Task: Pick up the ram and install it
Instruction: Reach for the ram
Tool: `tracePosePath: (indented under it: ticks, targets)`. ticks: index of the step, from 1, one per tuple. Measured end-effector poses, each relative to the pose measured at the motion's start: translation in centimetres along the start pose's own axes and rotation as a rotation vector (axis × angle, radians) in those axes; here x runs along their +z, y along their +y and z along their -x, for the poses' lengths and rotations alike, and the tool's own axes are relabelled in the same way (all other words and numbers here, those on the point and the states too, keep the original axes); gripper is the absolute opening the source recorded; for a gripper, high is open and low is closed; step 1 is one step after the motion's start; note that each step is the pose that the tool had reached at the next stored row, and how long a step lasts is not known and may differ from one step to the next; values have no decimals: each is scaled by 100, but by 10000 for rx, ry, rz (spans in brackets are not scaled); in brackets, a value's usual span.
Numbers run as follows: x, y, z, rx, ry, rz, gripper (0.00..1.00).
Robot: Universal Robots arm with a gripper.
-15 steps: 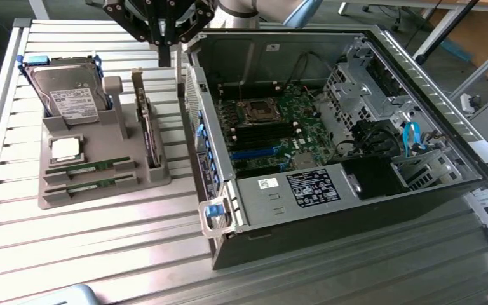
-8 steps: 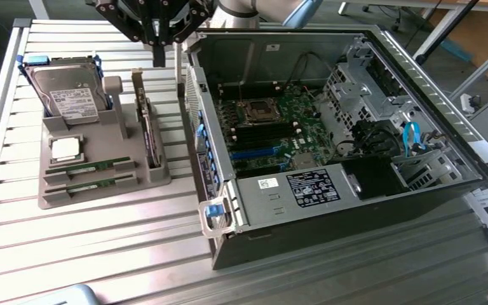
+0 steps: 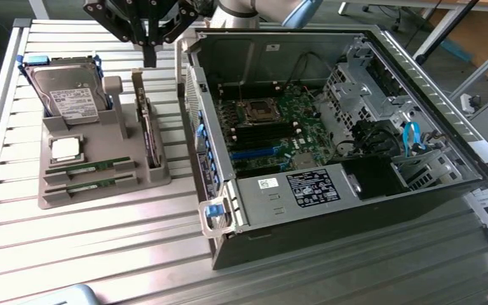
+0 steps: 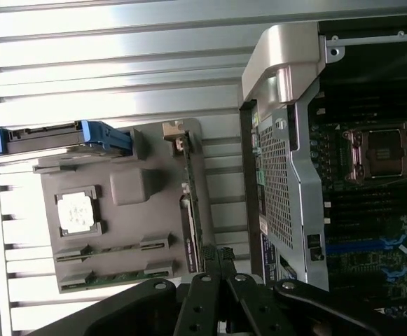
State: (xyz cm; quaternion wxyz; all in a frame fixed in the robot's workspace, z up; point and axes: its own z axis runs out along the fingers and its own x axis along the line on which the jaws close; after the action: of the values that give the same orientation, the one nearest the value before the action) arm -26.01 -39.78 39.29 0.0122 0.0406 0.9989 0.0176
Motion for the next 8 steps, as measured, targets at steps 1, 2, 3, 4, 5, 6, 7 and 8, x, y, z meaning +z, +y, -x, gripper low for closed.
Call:
tracePosePath:
  ticks: [1,2,3,4,5,6,7,8]
  targets:
    - [-1,-1,-16,0,0,0,10]
    - [-1,-2,-28,0,0,0,10]
    - [-1,-4,-42,0,0,0,10]
    - [-2,-5,-64,1,0,0,10]
    - [-2,-6,-75,1,0,0,10]
    - [-2,-7,-89,0,0,0,10]
    - [-3,-8,-100,0,0,0,10]
    - [-3,-9,-114,0,0,0,10]
